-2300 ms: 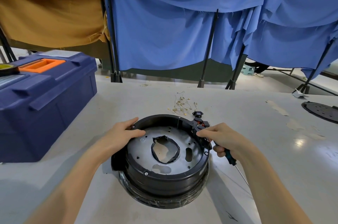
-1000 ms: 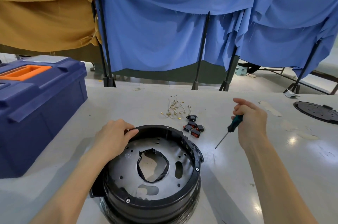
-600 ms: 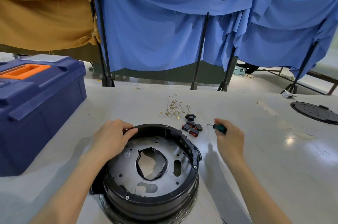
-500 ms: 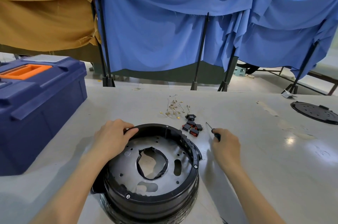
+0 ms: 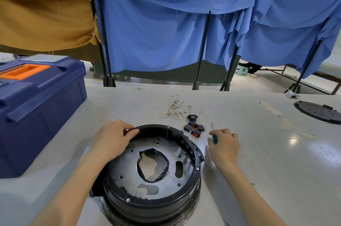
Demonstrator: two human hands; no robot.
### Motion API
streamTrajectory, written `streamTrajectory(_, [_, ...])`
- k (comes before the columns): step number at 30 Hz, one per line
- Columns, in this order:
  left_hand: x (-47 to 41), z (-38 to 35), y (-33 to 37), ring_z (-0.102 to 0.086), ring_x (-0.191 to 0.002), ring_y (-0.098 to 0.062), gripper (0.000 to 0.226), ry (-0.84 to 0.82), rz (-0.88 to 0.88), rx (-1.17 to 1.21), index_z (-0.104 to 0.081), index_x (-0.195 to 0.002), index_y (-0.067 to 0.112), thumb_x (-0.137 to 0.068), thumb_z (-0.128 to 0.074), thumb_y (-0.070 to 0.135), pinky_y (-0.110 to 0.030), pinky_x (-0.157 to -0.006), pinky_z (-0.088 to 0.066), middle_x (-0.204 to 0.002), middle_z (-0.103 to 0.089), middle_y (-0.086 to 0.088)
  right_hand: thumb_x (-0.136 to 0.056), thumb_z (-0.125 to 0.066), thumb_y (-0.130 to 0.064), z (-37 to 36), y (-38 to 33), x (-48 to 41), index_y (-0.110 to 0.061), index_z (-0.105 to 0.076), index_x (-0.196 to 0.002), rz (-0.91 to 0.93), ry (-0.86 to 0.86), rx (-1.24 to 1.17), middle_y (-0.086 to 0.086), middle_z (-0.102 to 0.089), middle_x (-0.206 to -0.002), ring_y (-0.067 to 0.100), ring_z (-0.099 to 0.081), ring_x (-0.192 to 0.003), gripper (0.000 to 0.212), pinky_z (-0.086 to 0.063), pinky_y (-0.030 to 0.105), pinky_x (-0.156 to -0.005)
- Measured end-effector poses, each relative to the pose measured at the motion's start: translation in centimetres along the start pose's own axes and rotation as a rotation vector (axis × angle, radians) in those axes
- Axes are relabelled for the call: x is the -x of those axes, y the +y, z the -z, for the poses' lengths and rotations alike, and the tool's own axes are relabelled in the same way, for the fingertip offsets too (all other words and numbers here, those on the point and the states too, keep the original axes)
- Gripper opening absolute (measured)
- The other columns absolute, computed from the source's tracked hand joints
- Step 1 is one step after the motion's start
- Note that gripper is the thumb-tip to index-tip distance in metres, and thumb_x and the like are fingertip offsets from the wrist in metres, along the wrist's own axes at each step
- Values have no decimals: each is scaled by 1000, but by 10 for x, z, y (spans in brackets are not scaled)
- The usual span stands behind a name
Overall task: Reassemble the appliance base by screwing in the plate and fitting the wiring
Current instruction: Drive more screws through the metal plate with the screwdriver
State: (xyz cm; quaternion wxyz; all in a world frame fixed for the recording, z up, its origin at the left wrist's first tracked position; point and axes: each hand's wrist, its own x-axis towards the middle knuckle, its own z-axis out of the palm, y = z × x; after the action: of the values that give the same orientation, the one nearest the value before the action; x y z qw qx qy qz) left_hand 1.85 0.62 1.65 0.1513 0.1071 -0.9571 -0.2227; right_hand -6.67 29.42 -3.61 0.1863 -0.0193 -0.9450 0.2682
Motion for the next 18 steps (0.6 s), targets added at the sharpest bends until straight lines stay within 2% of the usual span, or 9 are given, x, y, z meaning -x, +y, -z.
streamTrajectory(5, [-1,-1,-1,-63,-82,-23,25,0,-15,-18,-74,-92,31,-94,-55,47,-36,-73,-54,-81,-73,4,-91,-64,-34,-3,-13,-17,-29,-68,-116,140,-45,40,-6,-61,-118,22,-36,-110,26,-12,30,-76])
streamTrajectory(9, [-2,-1,-2,-63,-81,-22,23,12,-20,-8,-74,-96,36,-93,-55,49,-35,-72,-53,-81,-73,6,-92,-59,-42,-12,-25,-24,-27,-70,-108,220,-111,199,-5,-60,-111,24,-34,-107,24,-14,34,-77])
streamTrajectory(13, [-1,0,-3,-62,-78,-20,24,-12,-29,0,-73,-97,37,-94,-53,50,-35,-72,-54,-76,-72,8,-93,-56,-38,-20,-29,-25,-20,-66,-110,224,-119,311,1,-59,-112,27,-37,-109,27,-21,36,-86])
streamTrajectory(18, [-2,2,-2,-61,-77,-21,23,-28,-36,0,-74,-95,36,-94,-54,48,-36,-72,-53,-78,-72,7,-92,-54,-25,-18,-27,-28,-17,-62,-110,219,-173,315,4,-56,-113,28,-37,-108,21,-21,35,-82])
